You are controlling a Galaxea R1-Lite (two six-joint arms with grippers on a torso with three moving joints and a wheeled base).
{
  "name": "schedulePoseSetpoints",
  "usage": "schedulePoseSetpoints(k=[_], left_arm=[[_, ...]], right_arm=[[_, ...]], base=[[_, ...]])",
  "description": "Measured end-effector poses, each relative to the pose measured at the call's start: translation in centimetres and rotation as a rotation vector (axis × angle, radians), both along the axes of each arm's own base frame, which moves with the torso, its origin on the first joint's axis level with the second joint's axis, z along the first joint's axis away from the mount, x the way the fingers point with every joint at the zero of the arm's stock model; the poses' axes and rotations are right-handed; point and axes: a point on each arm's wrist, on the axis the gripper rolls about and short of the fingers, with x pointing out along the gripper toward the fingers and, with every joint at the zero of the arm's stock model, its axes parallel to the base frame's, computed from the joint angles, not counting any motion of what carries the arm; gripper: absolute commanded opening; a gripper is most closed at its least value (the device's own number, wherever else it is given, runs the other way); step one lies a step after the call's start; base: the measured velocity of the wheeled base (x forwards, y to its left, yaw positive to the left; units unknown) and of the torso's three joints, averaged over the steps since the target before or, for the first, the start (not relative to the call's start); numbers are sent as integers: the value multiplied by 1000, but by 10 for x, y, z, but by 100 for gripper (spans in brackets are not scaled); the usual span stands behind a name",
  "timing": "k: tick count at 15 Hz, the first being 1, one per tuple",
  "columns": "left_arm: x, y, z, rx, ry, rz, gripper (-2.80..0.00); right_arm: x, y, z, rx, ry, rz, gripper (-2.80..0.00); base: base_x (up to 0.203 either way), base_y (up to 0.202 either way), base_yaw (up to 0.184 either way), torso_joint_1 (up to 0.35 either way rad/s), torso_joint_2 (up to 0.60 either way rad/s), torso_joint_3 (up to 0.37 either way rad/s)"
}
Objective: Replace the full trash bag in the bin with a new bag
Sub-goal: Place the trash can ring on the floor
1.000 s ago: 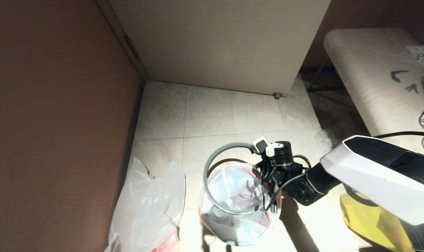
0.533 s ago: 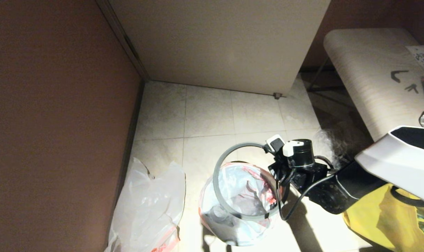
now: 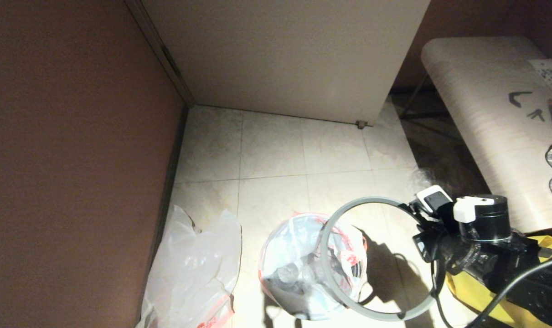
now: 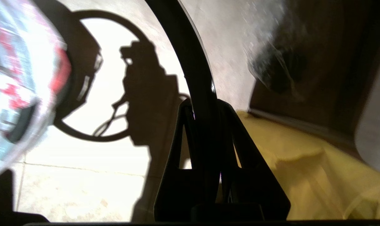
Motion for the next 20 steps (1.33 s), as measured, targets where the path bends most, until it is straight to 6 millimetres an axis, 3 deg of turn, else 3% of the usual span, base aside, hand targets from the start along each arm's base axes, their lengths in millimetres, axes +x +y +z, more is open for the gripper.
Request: schedulePoseSetpoints(k=[6, 9, 15, 18, 20], left_arm=[[0, 0, 0, 0, 0, 0, -280], [0, 0, 0, 0, 0, 0, -280], [0, 0, 0, 0, 0, 0, -280], [0, 0, 0, 0, 0, 0, -280], [0, 0, 0, 0, 0, 0, -280]], right_arm=[[-13, -100, -8, 106, 34, -130, -280], [-7, -128, -30, 129, 57, -141, -280], [37, -139, -119, 69, 66, -114, -280], [69, -122, -157, 42, 44, -40, -280], [89, -111, -170, 40, 83, -7, -280]], base=[[0, 0, 0, 0, 0, 0], [0, 0, 0, 0, 0, 0], [0, 0, 0, 0, 0, 0], [0, 0, 0, 0, 0, 0], [0, 0, 0, 0, 0, 0]])
